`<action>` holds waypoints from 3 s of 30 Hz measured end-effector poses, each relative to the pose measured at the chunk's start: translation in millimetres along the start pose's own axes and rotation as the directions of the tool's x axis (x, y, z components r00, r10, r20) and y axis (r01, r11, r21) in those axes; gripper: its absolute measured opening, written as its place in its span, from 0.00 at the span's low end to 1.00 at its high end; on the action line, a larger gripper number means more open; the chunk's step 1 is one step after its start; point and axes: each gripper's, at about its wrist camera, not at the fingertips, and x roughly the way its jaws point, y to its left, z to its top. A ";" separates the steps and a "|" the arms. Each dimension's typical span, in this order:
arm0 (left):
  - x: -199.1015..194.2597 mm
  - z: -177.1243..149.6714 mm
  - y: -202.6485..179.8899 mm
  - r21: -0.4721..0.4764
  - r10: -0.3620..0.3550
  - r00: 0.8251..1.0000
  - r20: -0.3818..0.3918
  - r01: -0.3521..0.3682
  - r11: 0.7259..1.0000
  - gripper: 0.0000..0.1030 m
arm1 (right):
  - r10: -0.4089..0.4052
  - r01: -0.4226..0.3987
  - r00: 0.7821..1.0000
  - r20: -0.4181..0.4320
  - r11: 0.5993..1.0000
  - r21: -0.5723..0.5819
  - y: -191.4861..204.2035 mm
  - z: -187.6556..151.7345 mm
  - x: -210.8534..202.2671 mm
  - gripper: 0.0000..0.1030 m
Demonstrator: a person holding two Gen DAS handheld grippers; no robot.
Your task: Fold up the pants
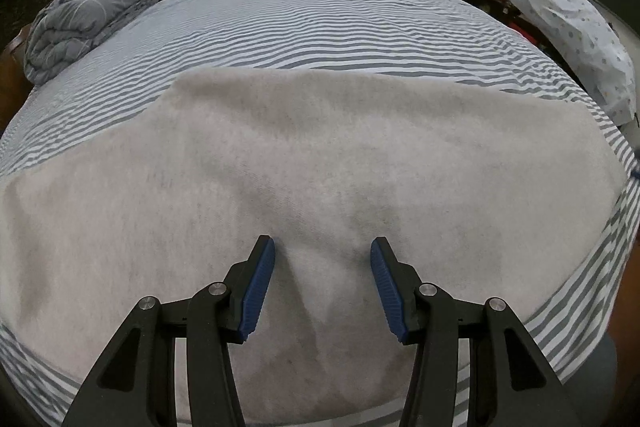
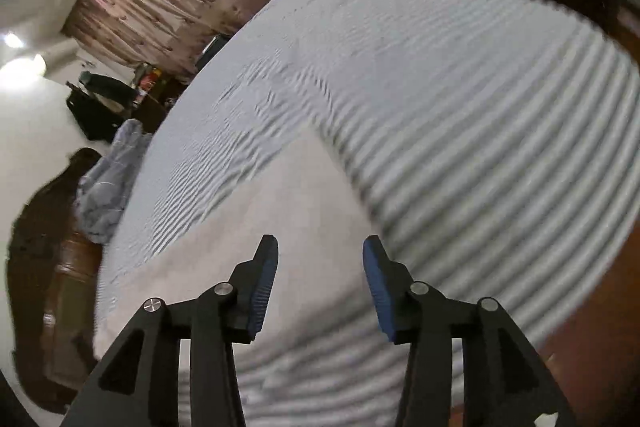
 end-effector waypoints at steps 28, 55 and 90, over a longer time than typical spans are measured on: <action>-3.6 -11.8 -26.9 0.084 -0.031 1.000 -0.005 0.031 0.996 0.51 | 0.280 -0.279 0.960 0.034 0.927 0.249 -26.7 -1.2 92.9 0.29; -29.6 -6.8 15.6 -0.011 -0.105 0.994 0.041 0.106 0.994 0.55 | 0.282 -0.291 0.954 -0.098 0.952 -0.096 183.8 17.1 71.6 0.15; -83.5 -68.8 230.0 -0.442 -0.259 0.950 0.177 0.312 0.841 0.55 | 0.040 -0.280 0.900 -0.434 0.816 -0.505 371.2 -232.4 159.9 0.54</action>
